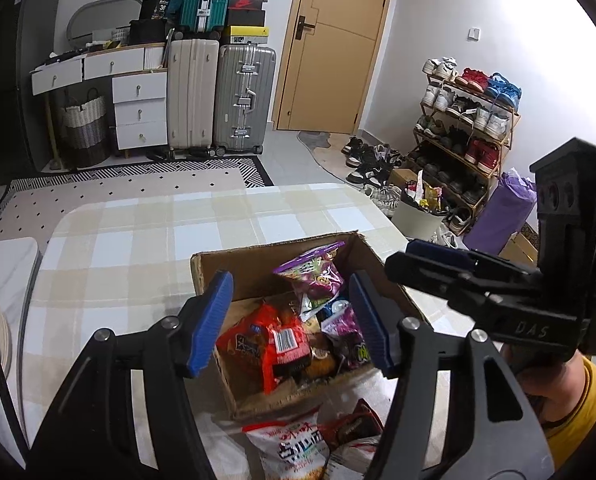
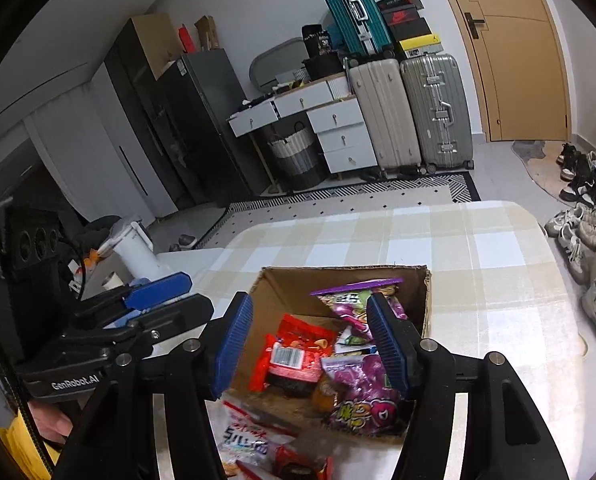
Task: Organize snacks
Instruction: 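Move both tools back toward the remaining snack pile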
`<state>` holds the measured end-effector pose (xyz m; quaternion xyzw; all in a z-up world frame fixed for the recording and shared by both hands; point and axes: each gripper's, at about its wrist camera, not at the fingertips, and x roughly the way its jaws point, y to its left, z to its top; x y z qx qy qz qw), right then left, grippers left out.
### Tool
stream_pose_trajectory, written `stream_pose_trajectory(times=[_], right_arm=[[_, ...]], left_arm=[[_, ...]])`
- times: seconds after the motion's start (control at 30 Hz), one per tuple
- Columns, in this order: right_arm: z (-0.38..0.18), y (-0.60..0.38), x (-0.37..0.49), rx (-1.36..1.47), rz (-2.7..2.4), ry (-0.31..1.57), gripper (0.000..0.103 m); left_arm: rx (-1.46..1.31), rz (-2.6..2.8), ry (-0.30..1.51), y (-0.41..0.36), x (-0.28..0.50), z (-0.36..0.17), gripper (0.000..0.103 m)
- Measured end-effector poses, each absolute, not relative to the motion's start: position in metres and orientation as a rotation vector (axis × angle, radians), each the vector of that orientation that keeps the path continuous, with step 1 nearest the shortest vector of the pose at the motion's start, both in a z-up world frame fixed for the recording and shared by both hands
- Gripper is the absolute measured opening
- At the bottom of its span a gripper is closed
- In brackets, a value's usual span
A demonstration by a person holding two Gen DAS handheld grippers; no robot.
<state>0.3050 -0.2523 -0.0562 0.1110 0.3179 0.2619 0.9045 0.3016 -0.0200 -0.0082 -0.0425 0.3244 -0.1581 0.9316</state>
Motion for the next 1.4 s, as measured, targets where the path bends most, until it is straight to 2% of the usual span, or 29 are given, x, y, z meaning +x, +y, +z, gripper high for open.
stream_pose_trajectory(times=[0.23, 0.33, 0.47, 0.57, 0.7, 1.1, 1.2, 1.27, 1.33, 1.4], right_arm=[[-0.02, -0.259, 0.262, 0.217, 0.546, 0.589, 0.062], [-0.004, -0.263, 0.239, 0.206, 0.552, 0.545, 0.069], [0.011, -0.266, 0.209, 0.201, 0.559, 0.501, 0.07], [0.013, -0.271, 0.184, 0.223, 0.567, 0.491, 0.076], [0.004, -0.271, 0.155, 0.224, 0.559, 0.497, 0.082], [-0.067, -0.24, 0.085, 0.136, 0.599, 0.562, 0.082], [-0.083, -0.241, 0.068, 0.121, 0.583, 0.546, 0.087], [-0.091, -0.242, 0.058, 0.123, 0.595, 0.535, 0.093], [-0.101, -0.241, 0.053, 0.113, 0.584, 0.547, 0.097], [-0.11, -0.241, 0.05, 0.113, 0.578, 0.568, 0.098]], left_arm=[[-0.076, -0.302, 0.634, -0.014, 0.258, 0.018, 0.066], [-0.072, -0.289, 0.606, -0.011, 0.233, 0.033, 0.07], [-0.065, -0.28, 0.568, -0.007, 0.197, 0.053, 0.074], [-0.064, -0.279, 0.547, -0.006, 0.168, 0.065, 0.079], [-0.054, -0.256, 0.525, 0.002, 0.133, 0.076, 0.08], [-0.097, -0.214, 0.546, 0.04, 0.031, 0.025, 0.081], [-0.116, -0.196, 0.542, 0.047, 0.017, 0.009, 0.09], [-0.126, -0.182, 0.536, 0.051, 0.006, -0.003, 0.103], [-0.12, -0.173, 0.542, 0.052, 0.0, -0.016, 0.103], [-0.124, -0.167, 0.56, 0.054, -0.001, -0.027, 0.103]])
